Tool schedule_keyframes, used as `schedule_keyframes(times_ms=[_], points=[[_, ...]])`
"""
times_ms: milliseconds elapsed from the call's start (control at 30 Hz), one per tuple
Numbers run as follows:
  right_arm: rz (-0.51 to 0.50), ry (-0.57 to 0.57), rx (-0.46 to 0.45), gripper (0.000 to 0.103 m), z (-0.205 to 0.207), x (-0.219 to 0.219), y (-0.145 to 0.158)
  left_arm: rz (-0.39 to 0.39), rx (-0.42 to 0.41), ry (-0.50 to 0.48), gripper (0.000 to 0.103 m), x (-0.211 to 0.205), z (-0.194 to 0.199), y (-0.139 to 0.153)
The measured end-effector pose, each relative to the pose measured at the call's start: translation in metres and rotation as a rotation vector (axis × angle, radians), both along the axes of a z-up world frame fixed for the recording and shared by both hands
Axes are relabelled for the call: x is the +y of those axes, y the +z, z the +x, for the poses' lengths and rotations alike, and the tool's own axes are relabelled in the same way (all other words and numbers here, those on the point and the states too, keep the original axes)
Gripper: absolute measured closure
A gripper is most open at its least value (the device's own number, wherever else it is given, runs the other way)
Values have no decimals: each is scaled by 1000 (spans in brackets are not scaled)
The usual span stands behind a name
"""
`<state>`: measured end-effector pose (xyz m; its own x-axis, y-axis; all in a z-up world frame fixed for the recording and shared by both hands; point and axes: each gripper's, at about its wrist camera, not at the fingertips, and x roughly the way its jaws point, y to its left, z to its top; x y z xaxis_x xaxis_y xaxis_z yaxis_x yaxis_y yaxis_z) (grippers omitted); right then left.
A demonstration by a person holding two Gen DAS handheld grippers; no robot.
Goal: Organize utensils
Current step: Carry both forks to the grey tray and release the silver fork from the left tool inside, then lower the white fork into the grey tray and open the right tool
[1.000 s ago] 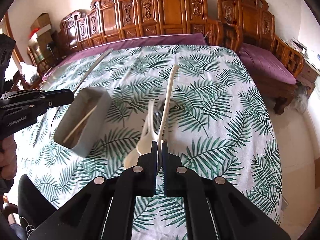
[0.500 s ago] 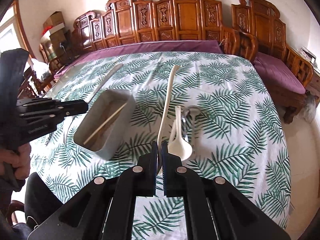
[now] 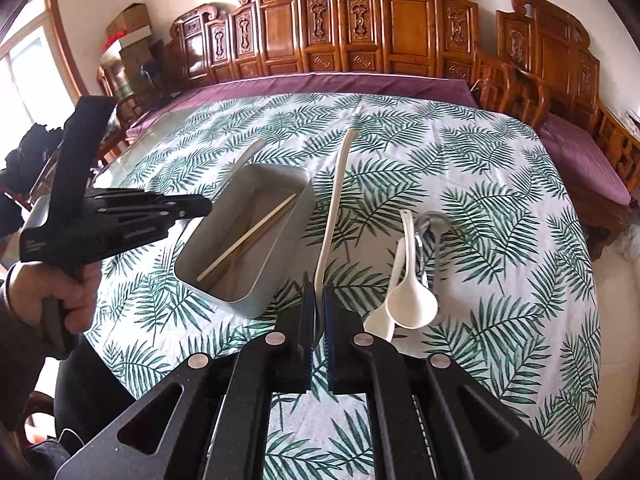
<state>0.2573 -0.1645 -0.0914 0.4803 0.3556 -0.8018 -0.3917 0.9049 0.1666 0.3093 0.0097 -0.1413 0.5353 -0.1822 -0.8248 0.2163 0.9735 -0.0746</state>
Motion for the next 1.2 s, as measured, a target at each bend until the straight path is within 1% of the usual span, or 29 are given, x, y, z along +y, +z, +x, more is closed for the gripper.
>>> schedule_keyframes(times_ms=[333,567,700,900,1100,1200], points=[[-22,34,15,98,2,22,-6,-7,16,12,97,10,11,-18],[-34,44,29,98,5,30,-11,-19,-2,12,97,14,14,-15],[-31,58,34,98,7,38,-13,-15,-31,23,97,23,3,-7],[-20,91,42,98,15,58,-18,-44,-67,59,97,43,-23,7],[-6,116,79,98,27,82,-34,-70,-96,84,97,60,-50,20],[4,122,102,98,33,92,-42,-64,-111,94,97,67,-58,26]])
